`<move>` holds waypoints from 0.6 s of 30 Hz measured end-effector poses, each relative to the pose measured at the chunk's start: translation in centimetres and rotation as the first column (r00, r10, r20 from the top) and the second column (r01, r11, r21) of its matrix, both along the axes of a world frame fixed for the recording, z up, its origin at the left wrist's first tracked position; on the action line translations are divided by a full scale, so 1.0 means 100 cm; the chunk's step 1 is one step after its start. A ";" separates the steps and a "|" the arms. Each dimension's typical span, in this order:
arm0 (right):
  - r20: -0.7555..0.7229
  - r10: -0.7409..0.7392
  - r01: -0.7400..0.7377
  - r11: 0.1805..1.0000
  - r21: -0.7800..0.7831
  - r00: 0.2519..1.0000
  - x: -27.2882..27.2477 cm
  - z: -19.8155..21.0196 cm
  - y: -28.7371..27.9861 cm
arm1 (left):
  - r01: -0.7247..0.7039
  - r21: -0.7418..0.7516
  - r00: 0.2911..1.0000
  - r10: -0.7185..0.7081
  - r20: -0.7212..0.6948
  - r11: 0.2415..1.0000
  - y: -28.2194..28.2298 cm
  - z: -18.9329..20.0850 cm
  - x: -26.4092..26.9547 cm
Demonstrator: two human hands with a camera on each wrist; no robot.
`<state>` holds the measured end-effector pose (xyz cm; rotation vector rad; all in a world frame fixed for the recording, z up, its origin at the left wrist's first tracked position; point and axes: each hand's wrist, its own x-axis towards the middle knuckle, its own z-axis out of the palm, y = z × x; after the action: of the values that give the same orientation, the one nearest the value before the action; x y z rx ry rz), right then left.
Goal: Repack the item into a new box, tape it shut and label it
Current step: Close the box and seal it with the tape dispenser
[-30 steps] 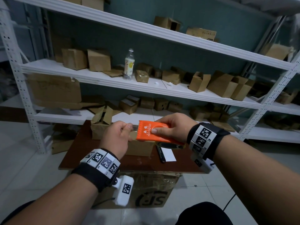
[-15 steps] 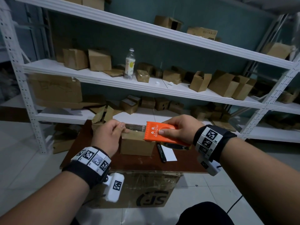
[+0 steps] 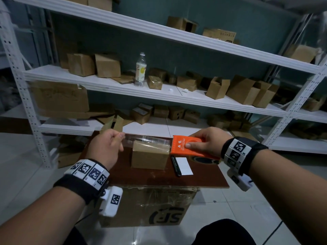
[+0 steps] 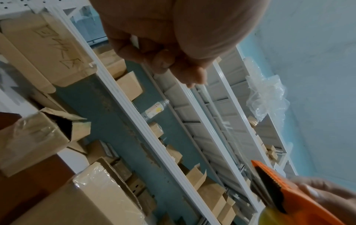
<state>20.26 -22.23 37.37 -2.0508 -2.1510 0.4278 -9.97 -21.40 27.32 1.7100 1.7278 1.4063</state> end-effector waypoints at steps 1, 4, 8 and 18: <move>0.017 0.006 -0.006 1.000 0.010 1.000 -0.001 -0.002 0.000 | 0.001 0.005 1.000 -0.001 0.004 1.000 0.000 0.000 0.000; 0.062 0.024 -0.025 1.000 0.017 0.998 -0.001 -0.005 0.002 | 0.026 -0.005 0.999 -0.026 0.027 1.000 0.000 -0.001 -0.001; 0.119 0.052 -0.052 0.999 0.002 0.992 0.002 -0.008 0.004 | 0.110 -0.022 0.993 -0.109 0.039 0.994 -0.002 -0.001 -0.001; 0.052 0.076 -0.075 0.997 -0.003 0.996 0.009 -0.030 0.005 | 0.107 -0.006 0.994 -0.107 0.006 0.994 0.001 -0.008 -0.006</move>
<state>21.17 -21.77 34.37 -2.0084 -2.2649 0.3888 -10.54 -21.30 26.54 1.7660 1.6103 1.3562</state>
